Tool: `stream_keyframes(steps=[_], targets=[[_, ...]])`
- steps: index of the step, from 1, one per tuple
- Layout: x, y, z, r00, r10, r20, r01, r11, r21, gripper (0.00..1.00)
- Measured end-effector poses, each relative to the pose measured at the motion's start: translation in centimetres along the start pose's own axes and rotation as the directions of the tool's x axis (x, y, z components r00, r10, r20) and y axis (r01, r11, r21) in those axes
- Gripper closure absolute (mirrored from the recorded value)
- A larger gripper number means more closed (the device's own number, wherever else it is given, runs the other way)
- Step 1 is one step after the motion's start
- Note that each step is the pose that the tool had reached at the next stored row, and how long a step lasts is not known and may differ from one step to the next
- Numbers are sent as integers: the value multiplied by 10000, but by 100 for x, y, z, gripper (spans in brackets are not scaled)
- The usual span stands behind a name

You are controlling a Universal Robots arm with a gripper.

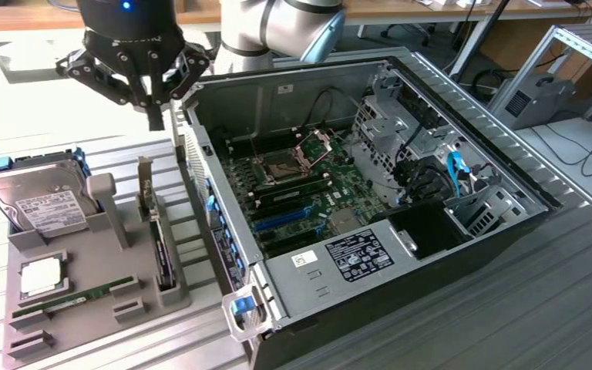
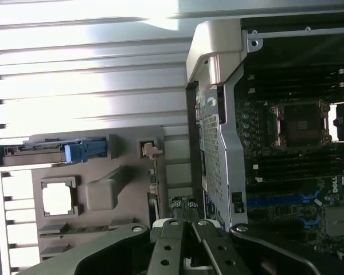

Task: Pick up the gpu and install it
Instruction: 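Reach for the gpu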

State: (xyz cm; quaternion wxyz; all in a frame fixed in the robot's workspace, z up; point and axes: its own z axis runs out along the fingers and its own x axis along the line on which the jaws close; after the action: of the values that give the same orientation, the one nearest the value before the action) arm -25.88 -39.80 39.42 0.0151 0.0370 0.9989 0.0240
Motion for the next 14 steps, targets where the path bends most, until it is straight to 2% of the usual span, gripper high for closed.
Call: stream_keyframes(steps=[14], targets=[[233,-17,-7,10000,-1,17,1,10000,-2,89]])
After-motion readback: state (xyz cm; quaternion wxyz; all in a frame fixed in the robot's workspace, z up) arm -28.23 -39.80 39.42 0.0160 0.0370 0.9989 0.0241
